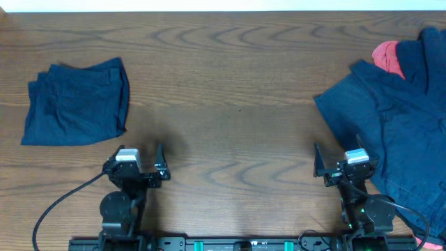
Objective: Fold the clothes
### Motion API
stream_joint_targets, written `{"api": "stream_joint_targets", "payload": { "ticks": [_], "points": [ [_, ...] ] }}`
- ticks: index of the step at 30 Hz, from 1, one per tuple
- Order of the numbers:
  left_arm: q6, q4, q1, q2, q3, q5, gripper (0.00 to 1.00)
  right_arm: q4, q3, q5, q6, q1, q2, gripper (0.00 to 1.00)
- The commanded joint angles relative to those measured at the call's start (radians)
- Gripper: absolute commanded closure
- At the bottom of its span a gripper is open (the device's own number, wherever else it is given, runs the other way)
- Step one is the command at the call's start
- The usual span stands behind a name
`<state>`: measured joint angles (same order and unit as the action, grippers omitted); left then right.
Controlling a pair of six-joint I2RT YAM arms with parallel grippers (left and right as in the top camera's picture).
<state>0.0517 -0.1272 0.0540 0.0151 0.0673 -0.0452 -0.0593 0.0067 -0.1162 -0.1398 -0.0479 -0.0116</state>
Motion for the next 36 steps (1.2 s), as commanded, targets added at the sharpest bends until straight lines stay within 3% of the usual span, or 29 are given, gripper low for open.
{"api": "stream_joint_targets", "payload": {
  "ticks": [1,4,8,36],
  "points": [
    [-0.012,0.153,-0.005,-0.014,-0.064,0.004,0.02,-0.004,-0.001,-0.008,-0.011,0.009,0.006,0.01],
    [-0.032,0.167,-0.005,-0.014,-0.063,0.005,0.02,-0.004,-0.001,-0.008,-0.011,0.009,0.006,0.01],
    [-0.042,0.060,-0.005,-0.011,-0.063,0.000,0.02,-0.004,-0.001,-0.008,-0.011,0.009,0.006,0.01],
    [-0.029,0.061,-0.004,-0.003,-0.063,-0.022,0.02,-0.004,-0.001,-0.008,-0.011,0.009,0.006,0.01]
  ]
}}
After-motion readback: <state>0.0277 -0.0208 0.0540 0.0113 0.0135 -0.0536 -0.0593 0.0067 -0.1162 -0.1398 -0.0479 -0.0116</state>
